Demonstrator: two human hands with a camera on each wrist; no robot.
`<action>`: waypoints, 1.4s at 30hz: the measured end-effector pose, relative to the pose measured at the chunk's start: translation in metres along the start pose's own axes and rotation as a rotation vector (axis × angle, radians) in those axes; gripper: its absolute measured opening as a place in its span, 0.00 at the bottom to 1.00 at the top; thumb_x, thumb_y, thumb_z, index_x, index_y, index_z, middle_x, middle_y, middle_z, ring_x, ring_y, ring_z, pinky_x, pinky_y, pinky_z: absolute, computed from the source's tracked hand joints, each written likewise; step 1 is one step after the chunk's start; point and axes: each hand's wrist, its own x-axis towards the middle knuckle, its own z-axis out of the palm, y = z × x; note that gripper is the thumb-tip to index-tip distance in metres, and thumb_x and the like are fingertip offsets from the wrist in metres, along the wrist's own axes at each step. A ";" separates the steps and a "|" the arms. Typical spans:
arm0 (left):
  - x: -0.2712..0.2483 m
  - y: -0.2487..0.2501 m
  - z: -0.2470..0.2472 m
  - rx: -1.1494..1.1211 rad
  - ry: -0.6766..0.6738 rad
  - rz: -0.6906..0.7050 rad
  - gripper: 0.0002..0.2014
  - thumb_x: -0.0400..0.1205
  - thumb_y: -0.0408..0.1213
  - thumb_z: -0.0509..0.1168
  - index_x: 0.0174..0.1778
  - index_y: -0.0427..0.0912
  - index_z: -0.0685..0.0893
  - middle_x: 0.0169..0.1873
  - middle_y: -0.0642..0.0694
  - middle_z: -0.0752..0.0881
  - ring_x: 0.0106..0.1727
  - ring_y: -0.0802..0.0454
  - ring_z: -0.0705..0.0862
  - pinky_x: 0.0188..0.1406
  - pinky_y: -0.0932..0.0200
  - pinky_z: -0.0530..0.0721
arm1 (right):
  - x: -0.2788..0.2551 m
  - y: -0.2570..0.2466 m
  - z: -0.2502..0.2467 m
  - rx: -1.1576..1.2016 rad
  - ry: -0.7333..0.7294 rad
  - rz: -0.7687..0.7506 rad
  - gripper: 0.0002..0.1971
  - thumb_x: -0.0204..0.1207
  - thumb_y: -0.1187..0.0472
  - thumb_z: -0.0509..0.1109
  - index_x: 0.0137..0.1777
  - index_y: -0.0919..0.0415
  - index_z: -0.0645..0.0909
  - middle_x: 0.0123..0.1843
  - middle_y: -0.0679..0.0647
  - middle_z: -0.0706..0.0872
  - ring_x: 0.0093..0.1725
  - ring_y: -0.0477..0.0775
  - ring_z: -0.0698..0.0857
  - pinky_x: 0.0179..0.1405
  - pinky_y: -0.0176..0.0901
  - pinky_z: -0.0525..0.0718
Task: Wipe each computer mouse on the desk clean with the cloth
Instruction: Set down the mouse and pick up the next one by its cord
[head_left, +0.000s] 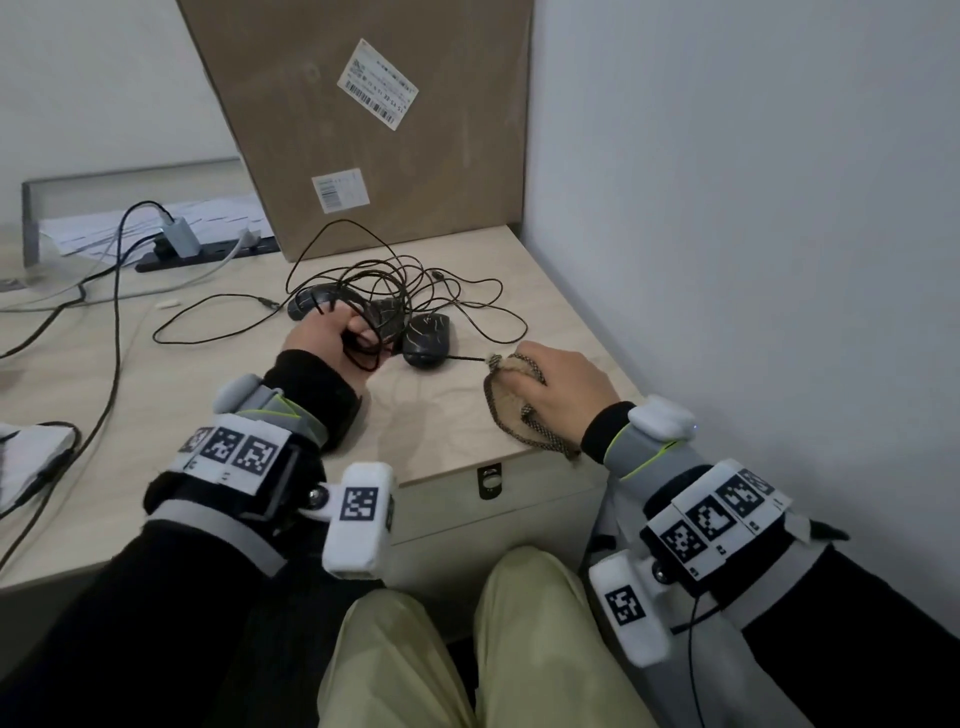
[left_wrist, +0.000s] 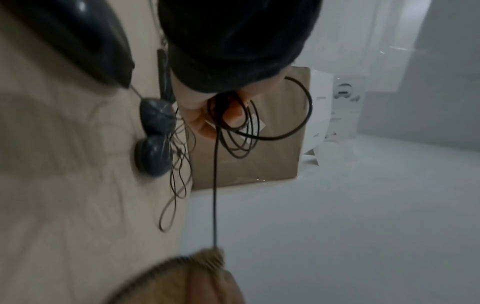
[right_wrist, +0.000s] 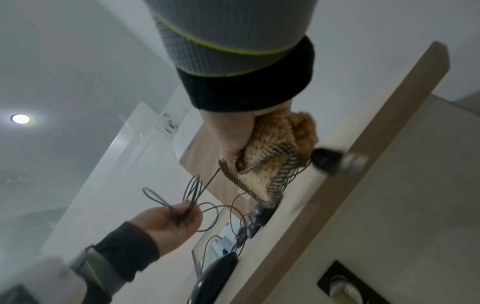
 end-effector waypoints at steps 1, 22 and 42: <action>0.004 0.003 -0.005 0.073 0.006 0.036 0.11 0.87 0.31 0.49 0.39 0.44 0.70 0.19 0.54 0.71 0.13 0.62 0.68 0.21 0.70 0.74 | 0.002 0.004 -0.003 0.005 0.015 0.003 0.15 0.78 0.43 0.62 0.42 0.55 0.73 0.38 0.52 0.82 0.44 0.61 0.81 0.41 0.50 0.76; -0.030 -0.027 0.014 1.648 -0.106 0.721 0.10 0.84 0.42 0.57 0.52 0.43 0.81 0.40 0.45 0.82 0.44 0.43 0.79 0.42 0.58 0.72 | 0.019 -0.013 -0.006 0.167 0.127 0.112 0.14 0.75 0.54 0.66 0.32 0.61 0.73 0.28 0.54 0.77 0.36 0.60 0.77 0.33 0.47 0.71; -0.042 -0.040 0.027 0.454 -0.200 -0.177 0.11 0.85 0.34 0.58 0.37 0.41 0.78 0.20 0.52 0.82 0.17 0.61 0.79 0.16 0.73 0.74 | 0.010 -0.029 0.016 0.268 -0.030 -0.060 0.18 0.75 0.42 0.67 0.52 0.57 0.78 0.46 0.55 0.87 0.47 0.58 0.84 0.50 0.53 0.82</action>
